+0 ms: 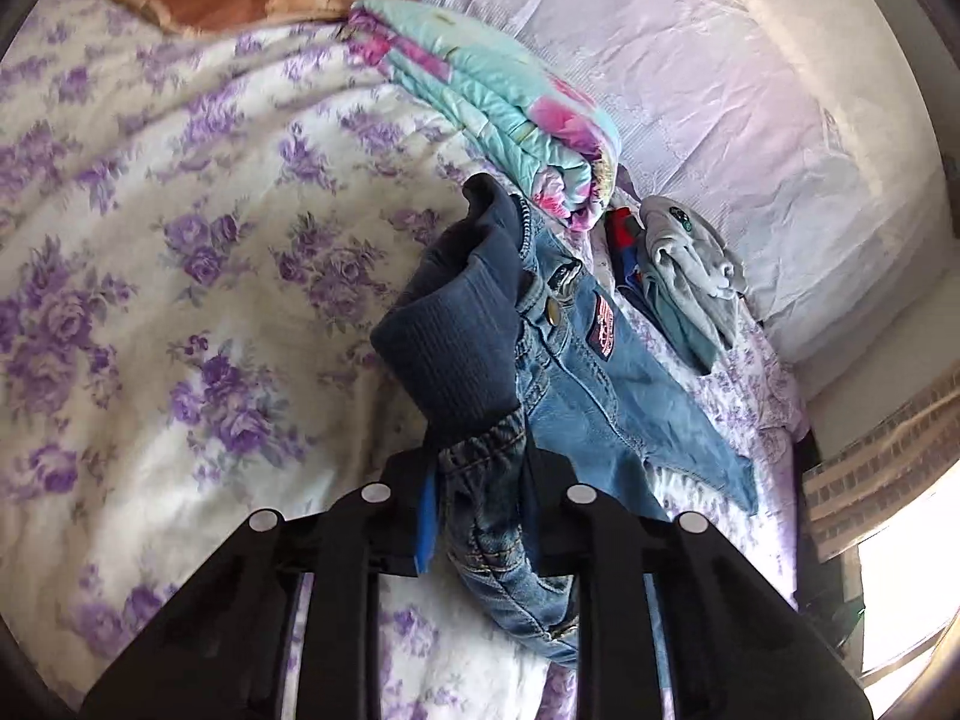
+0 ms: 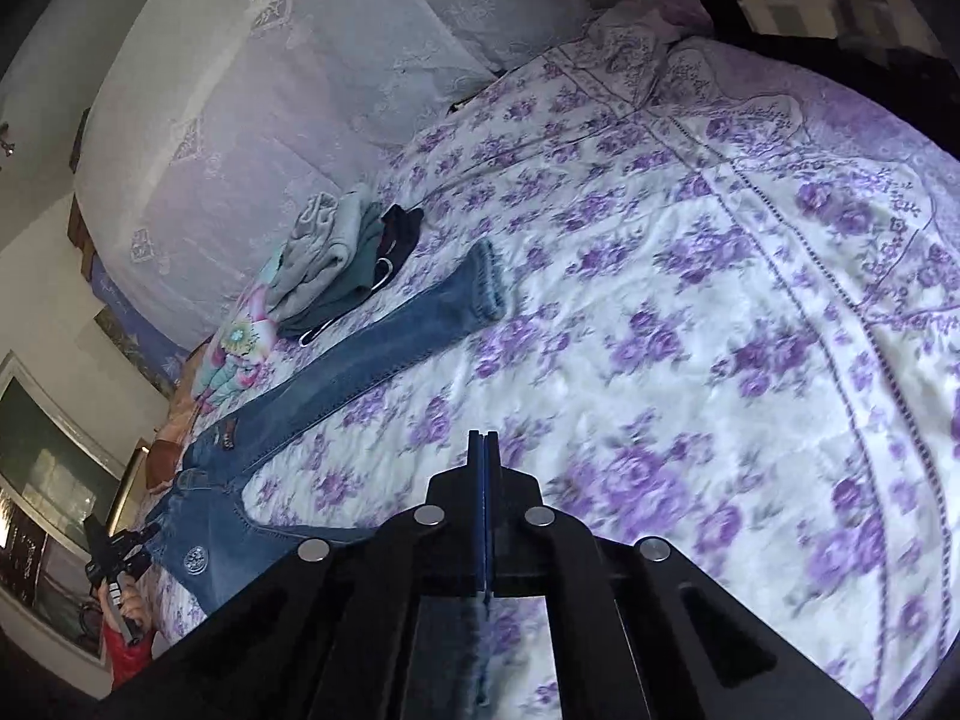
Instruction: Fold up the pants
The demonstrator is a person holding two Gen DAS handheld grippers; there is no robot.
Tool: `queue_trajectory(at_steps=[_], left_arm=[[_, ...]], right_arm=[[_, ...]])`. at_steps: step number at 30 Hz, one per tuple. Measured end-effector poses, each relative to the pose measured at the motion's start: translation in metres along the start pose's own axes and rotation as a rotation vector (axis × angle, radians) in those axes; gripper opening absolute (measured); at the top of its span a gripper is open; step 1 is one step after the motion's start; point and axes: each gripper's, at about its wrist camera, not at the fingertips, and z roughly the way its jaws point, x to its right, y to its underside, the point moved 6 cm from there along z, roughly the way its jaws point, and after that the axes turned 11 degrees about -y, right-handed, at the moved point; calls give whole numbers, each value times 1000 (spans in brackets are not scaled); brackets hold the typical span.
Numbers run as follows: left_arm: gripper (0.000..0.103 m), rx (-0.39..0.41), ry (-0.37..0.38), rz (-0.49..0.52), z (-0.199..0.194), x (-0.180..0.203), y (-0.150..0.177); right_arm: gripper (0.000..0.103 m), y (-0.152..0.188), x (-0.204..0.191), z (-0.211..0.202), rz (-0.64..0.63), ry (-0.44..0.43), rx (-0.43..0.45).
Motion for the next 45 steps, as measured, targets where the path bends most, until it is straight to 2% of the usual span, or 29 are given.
queue_trajectory(at_steps=[1,3,6,7,8,9,12,14,17,19,23,25,28,29,30,32,35,37,39,41,42,44,45], left_arm=[[21,-6,-21,6,3,-3,2],[21,-50,-26,-41,16,-20,4],[21,-140,57,-147,35,-43,10],[21,-143,69,-150,36,-45,10],[21,-136,67,-137,36,-44,11],[21,-116,46,-105,34,-41,10],[22,-95,5,-63,33,-35,11],[22,-103,11,-74,36,-36,10],[22,-115,37,-101,38,-40,10],[22,-103,30,-87,37,-39,11],[22,-93,15,-66,34,-36,11],[21,-92,21,-74,29,-34,9],[20,-63,57,-69,9,-22,5],[20,-50,70,-60,1,-17,5],[20,-45,80,-55,-5,-13,7],[20,-46,85,-45,-9,-9,11],[21,-81,31,-40,3,-21,22],[29,-143,43,-96,17,-41,28],[35,-160,103,-138,15,-50,28],[45,-131,72,-124,2,-52,26],[52,-77,11,-98,-10,-52,21],[53,35,-110,-5,-33,-40,9],[54,64,-122,32,-40,-31,6]], right_arm=[[0,2,8,-3,4,50,11],[5,18,12,-6,36,15,-4],[8,55,-3,-6,35,-51,-54],[16,67,-7,-8,42,-68,-69],[46,78,-8,-10,57,-71,-77],[62,89,-7,-14,80,-65,-78],[62,111,-6,-32,125,-67,-47],[62,119,-9,-40,159,-120,-34],[56,124,-20,-22,177,-197,-85],[52,125,-21,-2,156,-159,-126],[34,113,-24,21,124,-146,-124],[22,104,-34,23,52,-110,-113],[13,77,-47,6,-5,-100,-48],[4,70,-47,-4,-12,-91,-23],[3,64,-43,-15,-10,-79,-4],[3,63,-30,-29,24,-75,8],[4,79,-5,-19,47,-26,-64],[7,83,14,-18,114,32,-32],[7,77,17,-30,142,47,47],[7,69,-1,-35,111,14,87],[7,66,-20,-31,59,-10,76],[10,65,-63,-10,-57,-44,27],[19,67,-86,6,-105,-76,-10]])
